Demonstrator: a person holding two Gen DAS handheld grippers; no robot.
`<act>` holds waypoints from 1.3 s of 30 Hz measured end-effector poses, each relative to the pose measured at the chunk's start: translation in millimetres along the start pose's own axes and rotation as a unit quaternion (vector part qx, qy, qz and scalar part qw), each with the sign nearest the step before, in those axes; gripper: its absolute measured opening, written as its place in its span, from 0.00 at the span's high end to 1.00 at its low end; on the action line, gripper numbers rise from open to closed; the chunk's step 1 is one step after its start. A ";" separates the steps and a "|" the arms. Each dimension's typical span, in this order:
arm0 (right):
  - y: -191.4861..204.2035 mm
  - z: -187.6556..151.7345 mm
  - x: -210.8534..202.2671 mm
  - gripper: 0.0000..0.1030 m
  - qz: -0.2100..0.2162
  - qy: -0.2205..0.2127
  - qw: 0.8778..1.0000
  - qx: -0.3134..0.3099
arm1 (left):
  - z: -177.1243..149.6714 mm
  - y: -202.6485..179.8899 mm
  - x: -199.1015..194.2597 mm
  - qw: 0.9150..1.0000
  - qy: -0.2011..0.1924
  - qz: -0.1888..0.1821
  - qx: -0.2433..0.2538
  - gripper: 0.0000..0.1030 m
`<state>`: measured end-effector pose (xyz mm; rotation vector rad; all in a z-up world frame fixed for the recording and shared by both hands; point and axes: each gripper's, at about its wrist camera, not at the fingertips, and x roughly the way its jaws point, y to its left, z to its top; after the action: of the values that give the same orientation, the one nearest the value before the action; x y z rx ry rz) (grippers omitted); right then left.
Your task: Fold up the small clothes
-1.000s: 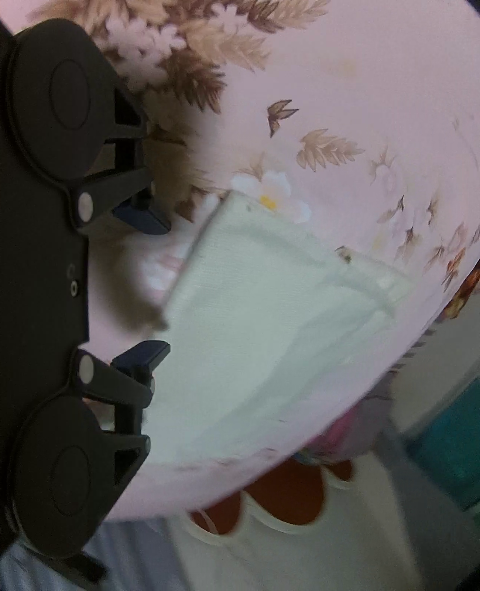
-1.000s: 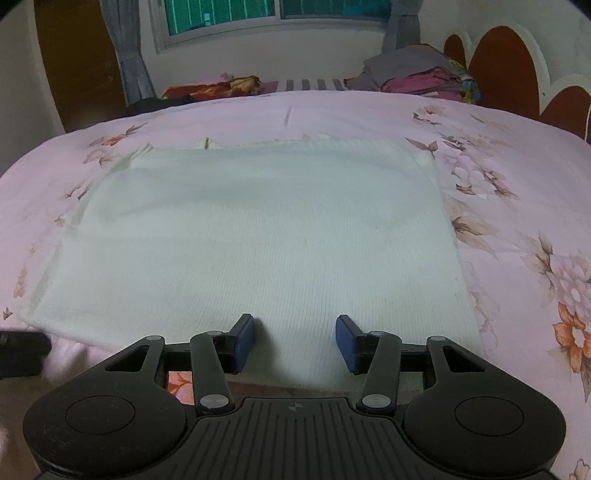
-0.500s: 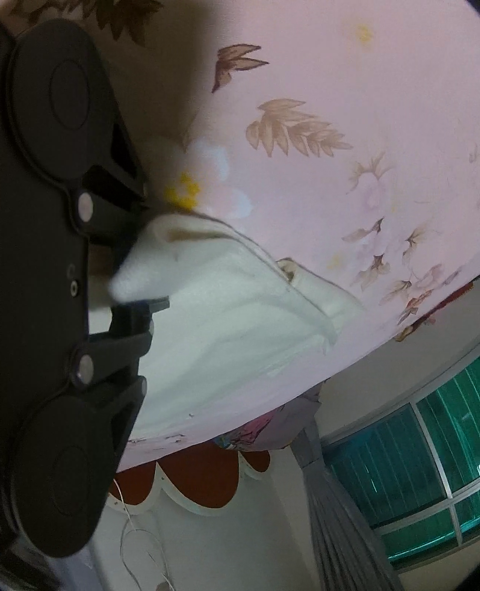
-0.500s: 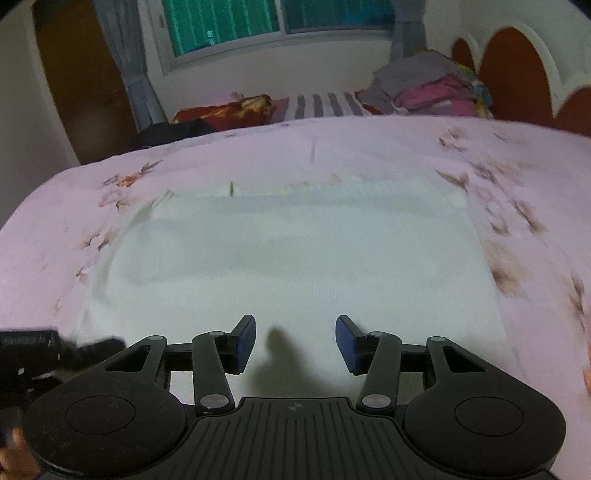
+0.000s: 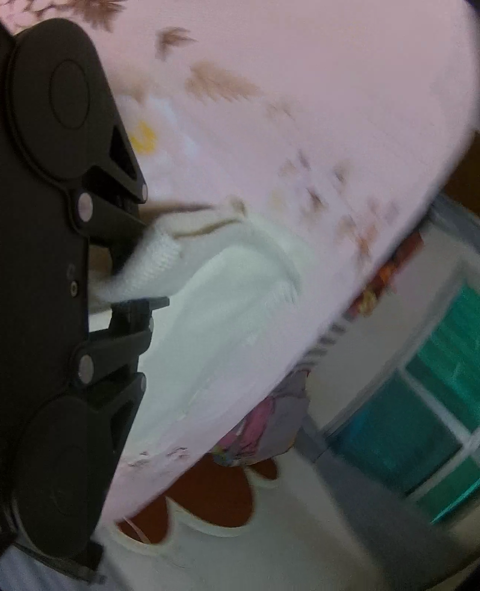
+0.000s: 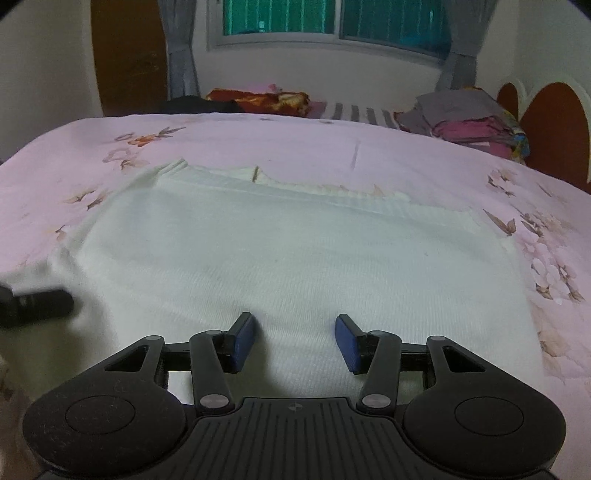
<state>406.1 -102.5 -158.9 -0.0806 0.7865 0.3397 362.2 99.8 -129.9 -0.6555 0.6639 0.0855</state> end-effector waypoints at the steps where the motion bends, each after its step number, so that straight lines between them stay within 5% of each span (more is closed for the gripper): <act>1: -1.4 0.6 -0.3 0.53 0.005 -0.001 1.000 0.001 | 1.1 -14.9 -1.6 1.000 -0.005 0.000 0.029 0.94; 7: -48.2 5.2 -31.8 0.53 0.044 -0.029 0.995 0.087 | -12.4 -106.0 3.1 0.983 -0.007 -0.046 0.179 0.94; 11: -102.3 -4.1 -59.4 0.53 0.029 -0.037 0.988 0.146 | -51.5 -158.7 16.8 0.961 0.028 -0.088 0.259 0.94; 17: -176.2 -29.6 -89.4 0.53 -0.020 -0.038 0.979 0.201 | -128.6 -189.8 45.4 0.927 0.109 -0.098 0.345 0.93; 20: -197.8 -36.0 -96.5 0.53 -0.027 -0.034 0.976 0.213 | -156.4 -192.5 48.2 0.915 0.115 -0.082 0.379 0.75; 23: -207.5 -34.1 -100.7 0.53 -0.006 -0.039 0.974 0.224 | -164.5 -198.3 35.3 0.908 0.128 -0.110 0.384 0.39; 27: -206.7 -26.7 -95.9 0.53 0.057 -0.031 0.969 0.240 | -161.6 -192.0 14.2 0.898 0.138 -0.145 0.392 0.36; 29: -204.3 -25.2 -89.2 0.53 0.082 -0.017 0.966 0.246 | -148.6 -179.8 6.0 0.903 0.126 -0.133 0.388 0.36; 35: -193.8 -14.2 -66.2 0.53 0.095 0.001 0.966 0.241 | -106.3 -142.6 -11.7 0.940 0.069 -0.066 0.328 0.36; 39: -189.0 -6.7 -53.5 0.57 0.088 0.003 0.970 0.228 | -89.2 -124.6 -5.0 0.952 0.064 -0.019 0.299 0.38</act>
<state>428.7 -296.3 -136.2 0.4216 0.8631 0.3184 344.0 -51.5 -113.1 -0.0876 0.7553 -0.1930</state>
